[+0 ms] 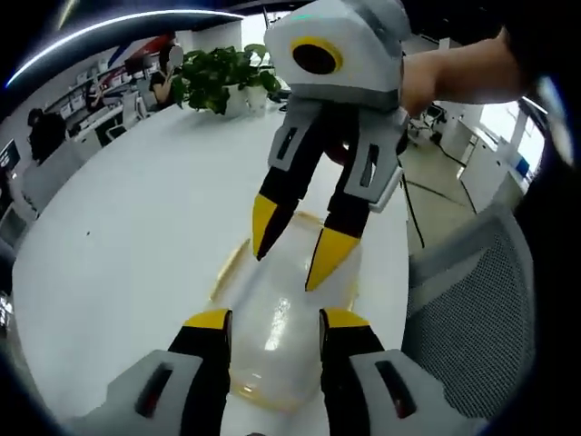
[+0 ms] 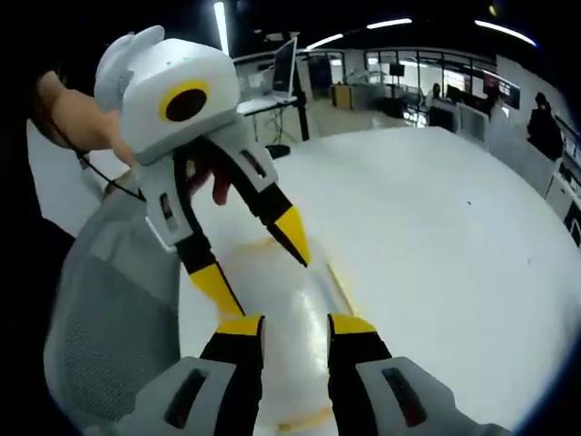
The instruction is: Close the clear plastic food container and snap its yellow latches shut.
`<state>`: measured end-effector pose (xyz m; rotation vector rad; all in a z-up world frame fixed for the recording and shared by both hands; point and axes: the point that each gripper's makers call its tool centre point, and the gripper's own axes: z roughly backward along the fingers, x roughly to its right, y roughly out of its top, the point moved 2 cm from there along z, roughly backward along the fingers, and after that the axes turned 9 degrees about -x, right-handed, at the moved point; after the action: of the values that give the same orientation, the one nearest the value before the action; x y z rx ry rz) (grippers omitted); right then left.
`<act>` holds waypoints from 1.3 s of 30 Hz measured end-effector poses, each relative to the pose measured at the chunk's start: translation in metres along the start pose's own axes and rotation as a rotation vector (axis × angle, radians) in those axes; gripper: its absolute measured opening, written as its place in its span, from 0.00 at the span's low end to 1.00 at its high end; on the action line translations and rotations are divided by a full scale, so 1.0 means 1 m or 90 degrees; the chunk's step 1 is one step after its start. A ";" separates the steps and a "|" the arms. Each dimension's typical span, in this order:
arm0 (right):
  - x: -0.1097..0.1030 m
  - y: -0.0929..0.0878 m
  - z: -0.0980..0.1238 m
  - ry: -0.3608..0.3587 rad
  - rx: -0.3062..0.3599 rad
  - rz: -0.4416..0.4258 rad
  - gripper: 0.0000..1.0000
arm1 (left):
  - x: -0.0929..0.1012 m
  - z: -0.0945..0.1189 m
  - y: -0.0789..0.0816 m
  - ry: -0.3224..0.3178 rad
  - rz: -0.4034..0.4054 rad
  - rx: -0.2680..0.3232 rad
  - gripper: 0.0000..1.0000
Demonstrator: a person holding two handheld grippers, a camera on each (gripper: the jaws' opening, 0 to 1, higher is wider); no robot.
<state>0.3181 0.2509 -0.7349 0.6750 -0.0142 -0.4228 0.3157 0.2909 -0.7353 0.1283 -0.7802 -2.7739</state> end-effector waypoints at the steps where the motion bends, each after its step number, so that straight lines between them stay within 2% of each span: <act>1: 0.000 0.000 0.000 -0.001 0.002 0.003 0.25 | 0.000 0.000 0.000 -0.001 0.000 0.000 0.38; 5: 0.003 0.001 -0.003 -0.001 0.002 -0.004 0.25 | -0.002 -0.002 -0.002 0.002 -0.008 -0.007 0.37; 7: 0.005 0.002 -0.004 -0.002 0.001 -0.002 0.25 | -0.004 -0.003 -0.005 0.002 -0.025 -0.022 0.37; 10: 0.010 0.004 -0.004 -0.008 -0.002 -0.005 0.25 | 0.001 -0.004 -0.006 -0.019 -0.040 -0.025 0.37; 15: 0.015 0.004 -0.008 -0.020 -0.021 -0.002 0.24 | 0.006 -0.004 -0.010 -0.029 -0.049 -0.038 0.44; 19: 0.013 0.004 -0.013 -0.006 -0.022 -0.014 0.20 | 0.011 -0.004 -0.010 -0.037 -0.057 -0.037 0.44; 20: 0.014 0.001 -0.013 -0.011 -0.032 -0.030 0.17 | 0.012 -0.004 -0.010 -0.038 -0.059 -0.038 0.44; 23: 0.019 0.004 -0.013 -0.023 -0.029 -0.027 0.10 | 0.014 -0.004 -0.008 -0.040 -0.063 -0.039 0.43; 25: 0.018 0.005 -0.013 -0.008 -0.030 -0.057 0.11 | 0.016 -0.005 -0.008 -0.042 -0.065 -0.038 0.43; 26: 0.018 0.005 -0.013 -0.008 -0.030 -0.055 0.11 | 0.017 -0.005 -0.007 -0.044 -0.065 -0.036 0.43; 29: 0.017 0.004 -0.014 -0.030 -0.039 -0.022 0.10 | 0.020 -0.005 -0.005 -0.051 -0.060 -0.032 0.46; 30: 0.018 0.004 -0.014 -0.043 -0.042 -0.018 0.09 | 0.028 -0.006 -0.002 -0.077 -0.039 -0.019 0.50; 32: 0.017 0.005 -0.015 -0.051 -0.040 -0.029 0.09 | 0.032 -0.006 0.001 -0.085 -0.041 -0.016 0.53; 33: 0.020 0.005 -0.015 -0.060 -0.041 -0.038 0.11 | 0.037 -0.007 0.002 -0.086 -0.060 -0.020 0.52; 34: 0.018 0.007 -0.015 -0.053 -0.035 -0.036 0.12 | 0.040 -0.009 -0.001 -0.086 -0.070 -0.031 0.53; 35: 0.019 0.006 -0.015 -0.058 -0.036 -0.040 0.12 | 0.039 -0.011 0.003 -0.067 -0.100 -0.018 0.54; 37: 0.021 0.007 -0.015 -0.061 -0.038 -0.049 0.11 | 0.037 -0.012 -0.001 -0.033 -0.120 -0.045 0.52; 39: 0.018 0.008 -0.015 -0.054 -0.046 -0.051 0.13 | 0.040 -0.014 0.000 -0.013 -0.118 -0.050 0.52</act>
<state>0.3400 0.2583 -0.7441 0.5870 -0.0513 -0.5265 0.2794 0.2736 -0.7480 0.1658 -0.6950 -2.9797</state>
